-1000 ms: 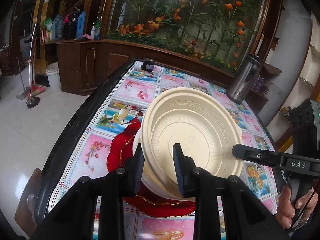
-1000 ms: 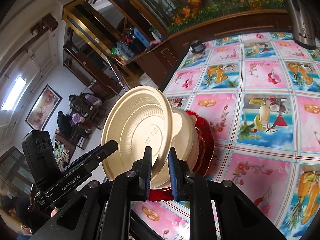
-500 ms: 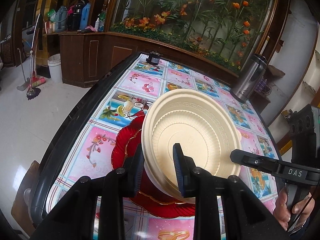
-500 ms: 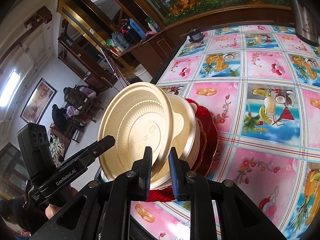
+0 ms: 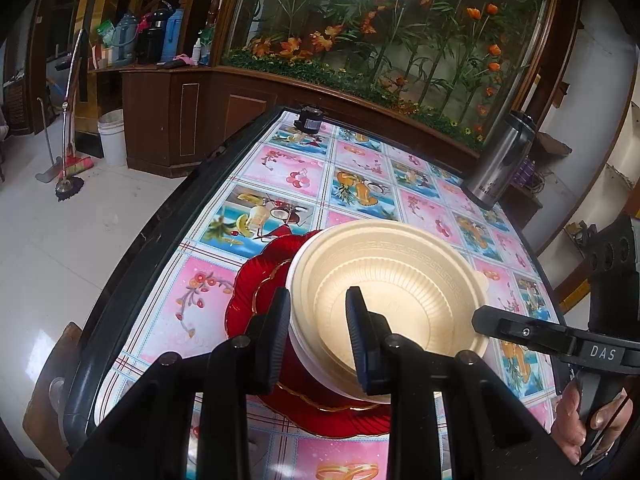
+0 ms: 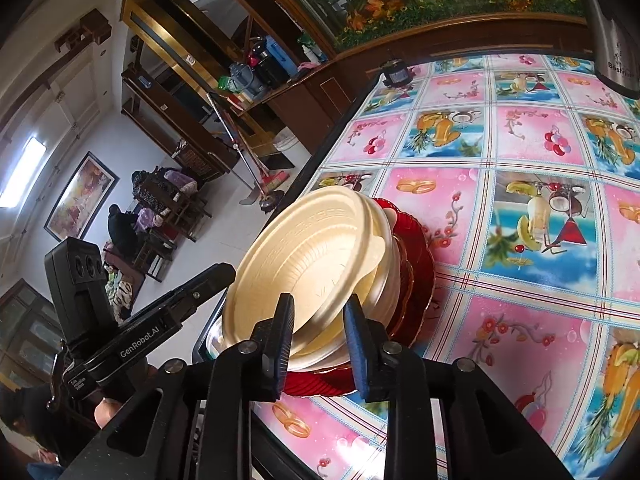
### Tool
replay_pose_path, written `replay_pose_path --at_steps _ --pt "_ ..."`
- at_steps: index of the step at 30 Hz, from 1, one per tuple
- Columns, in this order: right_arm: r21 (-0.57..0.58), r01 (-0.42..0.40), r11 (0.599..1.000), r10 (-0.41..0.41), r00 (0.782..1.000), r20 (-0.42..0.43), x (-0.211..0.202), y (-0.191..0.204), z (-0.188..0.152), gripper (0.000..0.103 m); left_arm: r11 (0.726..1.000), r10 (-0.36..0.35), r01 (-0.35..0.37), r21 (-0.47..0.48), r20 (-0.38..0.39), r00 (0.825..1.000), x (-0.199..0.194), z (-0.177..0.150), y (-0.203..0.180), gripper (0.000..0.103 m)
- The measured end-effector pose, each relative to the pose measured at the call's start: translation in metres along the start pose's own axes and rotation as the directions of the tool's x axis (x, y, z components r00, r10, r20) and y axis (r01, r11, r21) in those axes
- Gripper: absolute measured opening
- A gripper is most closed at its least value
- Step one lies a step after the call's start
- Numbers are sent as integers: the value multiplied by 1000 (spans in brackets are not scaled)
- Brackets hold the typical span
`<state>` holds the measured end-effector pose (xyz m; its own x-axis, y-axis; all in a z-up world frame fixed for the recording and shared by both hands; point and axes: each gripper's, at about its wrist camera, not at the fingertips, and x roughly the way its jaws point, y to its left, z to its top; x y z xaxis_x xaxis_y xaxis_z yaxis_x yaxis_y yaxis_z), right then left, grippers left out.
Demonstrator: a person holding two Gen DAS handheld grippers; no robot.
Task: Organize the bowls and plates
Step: 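Carry the beige bowl with the left gripper over the stacked bowls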
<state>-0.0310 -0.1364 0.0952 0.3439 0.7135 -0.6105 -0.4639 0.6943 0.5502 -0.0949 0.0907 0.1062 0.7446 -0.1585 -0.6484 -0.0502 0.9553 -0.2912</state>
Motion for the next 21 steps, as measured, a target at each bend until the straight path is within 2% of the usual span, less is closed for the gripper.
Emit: replay_pose_path --at_steps 13,21 --pt "8 -2 1000 2 999 42 -17 -7 0 29 1000 3 -3 4 17 1000 -10 2 -3 28" --pt "9 -10 1000 10 1000 17 -9 -9 -6 29 1000 2 -2 12 16 1000 -9 1 -6 28"
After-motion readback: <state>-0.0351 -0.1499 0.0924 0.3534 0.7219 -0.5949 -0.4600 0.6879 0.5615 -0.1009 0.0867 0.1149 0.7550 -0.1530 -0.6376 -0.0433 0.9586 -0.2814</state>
